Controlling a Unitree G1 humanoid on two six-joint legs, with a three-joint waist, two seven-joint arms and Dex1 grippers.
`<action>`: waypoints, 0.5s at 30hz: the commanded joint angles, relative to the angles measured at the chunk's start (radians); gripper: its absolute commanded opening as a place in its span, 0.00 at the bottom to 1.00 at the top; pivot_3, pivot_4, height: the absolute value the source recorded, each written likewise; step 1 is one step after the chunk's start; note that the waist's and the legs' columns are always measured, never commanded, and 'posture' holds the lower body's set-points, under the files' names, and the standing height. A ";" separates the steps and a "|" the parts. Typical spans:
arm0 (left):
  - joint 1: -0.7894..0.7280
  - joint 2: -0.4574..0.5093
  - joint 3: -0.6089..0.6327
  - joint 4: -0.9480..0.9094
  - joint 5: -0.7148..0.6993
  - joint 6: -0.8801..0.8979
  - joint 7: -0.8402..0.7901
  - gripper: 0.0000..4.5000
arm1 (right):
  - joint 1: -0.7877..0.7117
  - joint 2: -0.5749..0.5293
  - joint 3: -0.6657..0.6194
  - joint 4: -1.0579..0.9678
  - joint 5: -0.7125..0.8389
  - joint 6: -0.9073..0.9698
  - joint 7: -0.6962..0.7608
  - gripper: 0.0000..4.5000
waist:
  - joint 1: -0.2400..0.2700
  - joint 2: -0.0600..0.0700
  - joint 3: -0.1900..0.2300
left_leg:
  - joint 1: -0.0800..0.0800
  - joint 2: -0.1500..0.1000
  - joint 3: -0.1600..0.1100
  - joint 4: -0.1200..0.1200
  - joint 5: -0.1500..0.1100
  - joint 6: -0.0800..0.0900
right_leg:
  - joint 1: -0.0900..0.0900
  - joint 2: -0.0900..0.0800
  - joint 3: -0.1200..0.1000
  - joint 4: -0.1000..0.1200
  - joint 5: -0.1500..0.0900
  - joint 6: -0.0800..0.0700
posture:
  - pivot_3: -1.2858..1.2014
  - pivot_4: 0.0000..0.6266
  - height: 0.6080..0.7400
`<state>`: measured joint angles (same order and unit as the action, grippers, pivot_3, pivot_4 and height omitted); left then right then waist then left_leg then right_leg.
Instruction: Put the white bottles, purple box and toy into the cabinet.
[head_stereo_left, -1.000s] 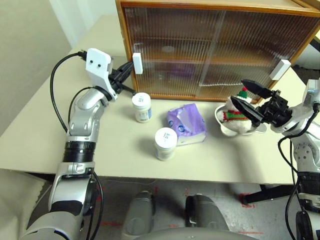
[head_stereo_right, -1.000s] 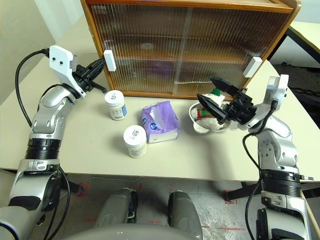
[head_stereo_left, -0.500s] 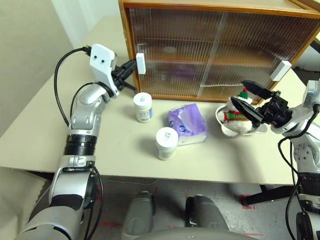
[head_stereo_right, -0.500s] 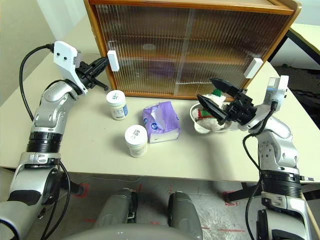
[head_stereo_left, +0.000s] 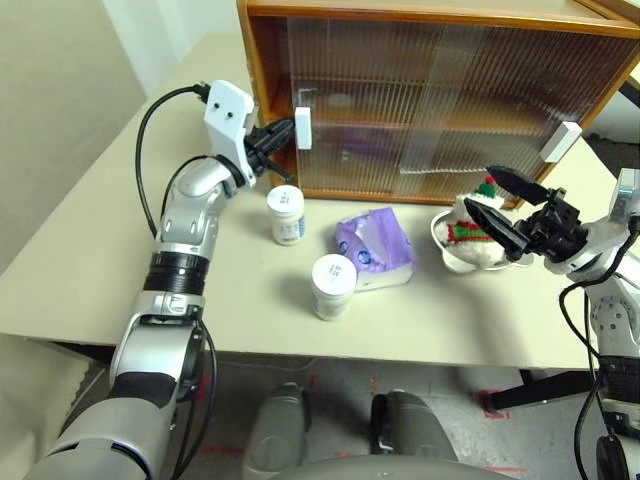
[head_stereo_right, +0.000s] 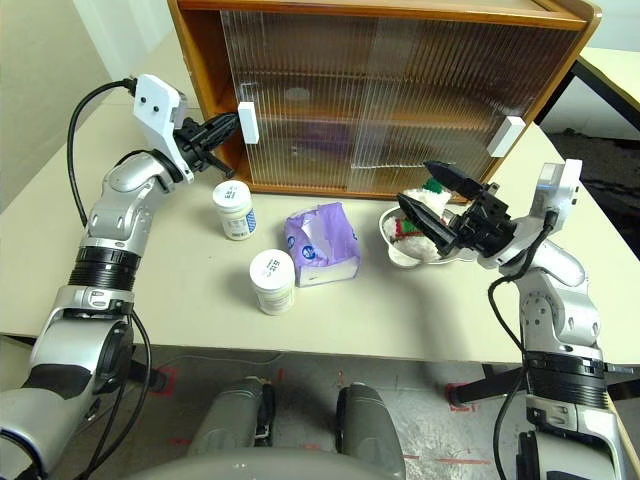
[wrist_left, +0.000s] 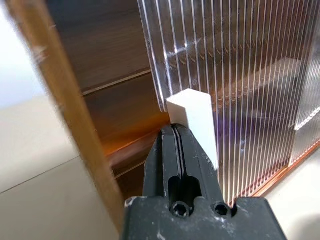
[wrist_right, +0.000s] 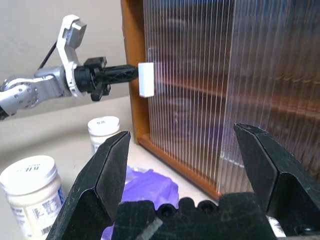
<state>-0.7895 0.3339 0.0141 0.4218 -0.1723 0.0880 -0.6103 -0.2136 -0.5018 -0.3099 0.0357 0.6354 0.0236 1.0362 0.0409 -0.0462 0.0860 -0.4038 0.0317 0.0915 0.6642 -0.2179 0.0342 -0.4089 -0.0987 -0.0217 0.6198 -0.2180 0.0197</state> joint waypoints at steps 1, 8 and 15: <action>-0.043 -0.026 -0.034 0.031 0.014 -0.013 -0.026 0.01 | 0.015 0.012 -0.019 -0.035 0.027 -0.004 -0.010 1.00 | -0.001 0.000 0.000 | 0.000 0.000 0.000 0.000 0.000 0.000 | 0.000 0.000 0.000 0.000 0.000 0.000 | 0.53 0.02 1.00; -0.097 -0.058 -0.069 0.091 0.040 -0.038 -0.062 0.01 | 0.026 0.025 -0.015 -0.081 0.084 0.018 0.020 1.00 | -0.013 0.001 -0.001 | -0.001 -0.001 0.000 0.001 0.000 0.000 | 0.000 0.003 0.001 0.000 0.000 0.000 | 0.53 0.02 1.00; -0.149 -0.093 -0.078 0.180 0.051 -0.076 -0.077 0.01 | 0.018 0.015 0.023 -0.108 0.102 0.068 0.051 1.00 | -0.030 0.001 -0.002 | 0.000 0.000 -0.001 0.002 0.000 0.000 | 0.000 0.005 0.001 0.000 0.001 0.000 | 0.51 0.02 1.00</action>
<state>-0.9132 0.2491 -0.0502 0.5733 -0.1352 0.0299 -0.6732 -0.1932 -0.4797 -0.3015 -0.0529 0.7351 0.0809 1.0779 0.0109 -0.0453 0.0841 -0.4043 0.0318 0.0907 0.6662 -0.2178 0.0342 -0.4090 -0.0938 -0.0200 0.6197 -0.2173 0.0191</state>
